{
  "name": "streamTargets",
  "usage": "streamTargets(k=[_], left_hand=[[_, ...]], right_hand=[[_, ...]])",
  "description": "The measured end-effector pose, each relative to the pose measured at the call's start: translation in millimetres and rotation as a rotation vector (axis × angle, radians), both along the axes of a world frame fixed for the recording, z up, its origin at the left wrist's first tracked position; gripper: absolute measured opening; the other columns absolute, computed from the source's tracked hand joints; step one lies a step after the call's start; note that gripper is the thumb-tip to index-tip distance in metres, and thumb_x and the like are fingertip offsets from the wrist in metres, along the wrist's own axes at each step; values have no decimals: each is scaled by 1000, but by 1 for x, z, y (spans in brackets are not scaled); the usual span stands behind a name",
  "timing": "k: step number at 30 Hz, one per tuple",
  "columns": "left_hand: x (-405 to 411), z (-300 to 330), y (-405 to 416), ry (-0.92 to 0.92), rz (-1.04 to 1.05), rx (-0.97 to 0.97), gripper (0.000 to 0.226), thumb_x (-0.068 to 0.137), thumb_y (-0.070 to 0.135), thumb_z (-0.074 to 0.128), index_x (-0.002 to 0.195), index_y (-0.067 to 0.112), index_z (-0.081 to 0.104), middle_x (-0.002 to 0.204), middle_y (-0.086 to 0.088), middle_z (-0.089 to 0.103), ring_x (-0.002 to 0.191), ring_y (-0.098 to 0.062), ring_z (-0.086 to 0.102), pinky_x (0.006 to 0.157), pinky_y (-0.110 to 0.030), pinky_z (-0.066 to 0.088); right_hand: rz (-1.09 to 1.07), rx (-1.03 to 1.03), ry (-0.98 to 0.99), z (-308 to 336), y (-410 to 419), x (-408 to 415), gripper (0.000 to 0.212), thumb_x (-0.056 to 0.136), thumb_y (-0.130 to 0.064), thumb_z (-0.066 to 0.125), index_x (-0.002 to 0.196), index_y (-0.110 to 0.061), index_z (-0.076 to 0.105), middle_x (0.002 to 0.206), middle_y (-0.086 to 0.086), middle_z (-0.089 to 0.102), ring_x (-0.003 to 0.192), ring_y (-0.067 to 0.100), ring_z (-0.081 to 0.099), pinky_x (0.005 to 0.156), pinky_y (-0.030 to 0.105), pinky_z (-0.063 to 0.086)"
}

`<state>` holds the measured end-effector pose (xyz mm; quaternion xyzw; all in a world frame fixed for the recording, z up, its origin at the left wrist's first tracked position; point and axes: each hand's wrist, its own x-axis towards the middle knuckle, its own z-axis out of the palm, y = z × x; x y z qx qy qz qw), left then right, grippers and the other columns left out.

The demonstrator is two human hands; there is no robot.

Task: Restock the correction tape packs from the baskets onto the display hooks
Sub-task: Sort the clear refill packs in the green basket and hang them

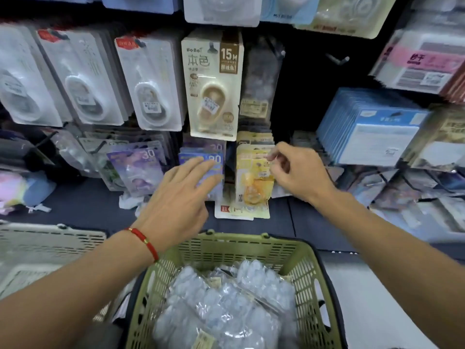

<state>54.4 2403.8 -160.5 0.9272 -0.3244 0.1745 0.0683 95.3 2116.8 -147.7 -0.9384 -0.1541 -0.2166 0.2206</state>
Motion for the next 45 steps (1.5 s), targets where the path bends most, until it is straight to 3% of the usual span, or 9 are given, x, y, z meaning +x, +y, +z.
streamTargets(k=[4,9,18,23,26,31,35,40,45], left_hand=[[-48,-68,10,272,-23,122,62,76,8,70,137,16,63,151,-10,55,143,-35,48,110,-51,45],[-94,-162,6,748,116,245,64,96,19,57,157,30,40,165,3,36,151,-20,31,123,-39,32],[-129,-213,-10,1015,366,0,61,94,18,61,153,26,47,157,1,48,142,-24,47,115,-36,42],[-122,-200,-20,932,445,-168,50,96,17,64,145,23,55,148,-5,56,136,-25,52,111,-37,46],[-117,-184,-37,954,485,-532,41,98,20,69,138,18,61,139,-6,62,128,-23,58,105,-28,45],[-111,-158,-57,1428,579,-1393,32,98,30,72,124,16,58,121,-13,71,106,-30,72,88,-41,64],[-101,-156,-34,1318,675,-1601,24,102,6,63,121,18,53,111,-15,69,79,-23,71,60,-35,61],[-93,-162,-18,1171,808,-1501,25,106,13,58,126,28,57,122,-10,71,102,-32,70,76,-43,57],[-97,-156,-24,1448,683,-1690,23,103,33,64,126,30,59,113,-8,76,93,-28,74,71,-47,63]], right_hand=[[148,-275,508,-71,6,-45,22,88,-34,51,97,-27,70,73,-17,60,73,17,58,66,32,45],[8,-570,1088,-198,12,-91,50,101,-45,57,137,-10,56,135,13,62,123,35,59,99,41,52],[-100,-435,914,-256,9,-126,69,97,-28,67,155,-16,31,146,12,50,131,34,52,109,47,47],[-113,-20,905,-212,-11,-117,30,93,-19,68,123,-17,67,85,-4,69,75,18,68,70,35,60],[-181,491,930,-185,-10,-112,11,86,-14,72,94,-20,76,81,2,78,73,14,75,78,49,63],[98,933,1163,-165,15,-113,32,89,-15,81,120,-10,73,117,12,78,109,33,76,95,51,60],[-75,888,1060,-164,29,-111,37,91,-36,78,125,-23,72,119,0,78,117,25,71,108,55,52],[-191,860,896,-163,40,-104,16,103,-35,64,119,-36,66,120,-5,73,103,14,73,92,43,60],[3,735,956,-165,79,-112,34,103,-39,63,132,-20,63,120,0,71,109,18,69,97,42,56]])
